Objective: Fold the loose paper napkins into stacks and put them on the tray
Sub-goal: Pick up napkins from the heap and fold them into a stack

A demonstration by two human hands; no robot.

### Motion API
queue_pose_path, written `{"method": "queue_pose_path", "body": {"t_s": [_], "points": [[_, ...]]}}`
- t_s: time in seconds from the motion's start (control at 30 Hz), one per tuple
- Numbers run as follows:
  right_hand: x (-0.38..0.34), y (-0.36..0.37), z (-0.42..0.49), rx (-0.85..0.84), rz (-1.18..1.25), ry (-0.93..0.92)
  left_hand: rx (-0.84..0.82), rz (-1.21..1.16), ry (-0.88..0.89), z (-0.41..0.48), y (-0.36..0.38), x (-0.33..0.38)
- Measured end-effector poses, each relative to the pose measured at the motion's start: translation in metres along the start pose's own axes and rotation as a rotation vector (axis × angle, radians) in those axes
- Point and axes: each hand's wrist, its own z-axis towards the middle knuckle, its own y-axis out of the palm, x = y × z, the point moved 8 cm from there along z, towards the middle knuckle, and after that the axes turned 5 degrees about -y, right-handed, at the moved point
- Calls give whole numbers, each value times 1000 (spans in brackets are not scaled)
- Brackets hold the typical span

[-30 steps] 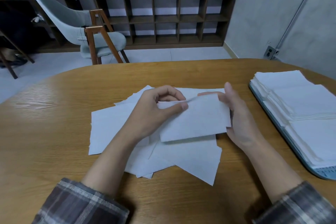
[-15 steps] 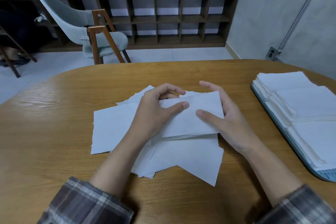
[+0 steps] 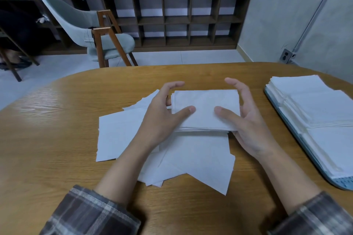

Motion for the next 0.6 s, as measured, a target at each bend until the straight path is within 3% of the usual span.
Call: {"method": "queue_pose_path", "body": {"t_s": [0.1, 0.17, 0.3, 0.43, 0.6], "points": [[0, 7, -1, -81, 55, 48, 19, 47, 33, 2, -2, -2], [2, 5, -1, -91, -35, 36, -7, 38, 63, 2, -1, 0], [0, -9, 0, 45, -337, -16, -51, 124, 140, -1, 9, 6], [6, -27, 3, 192, -394, -13, -25, 400, 285, -4, 16, 11], [9, -33, 2, 259, -425, -11, -438, 506, 130, -13, 41, -5]]}}
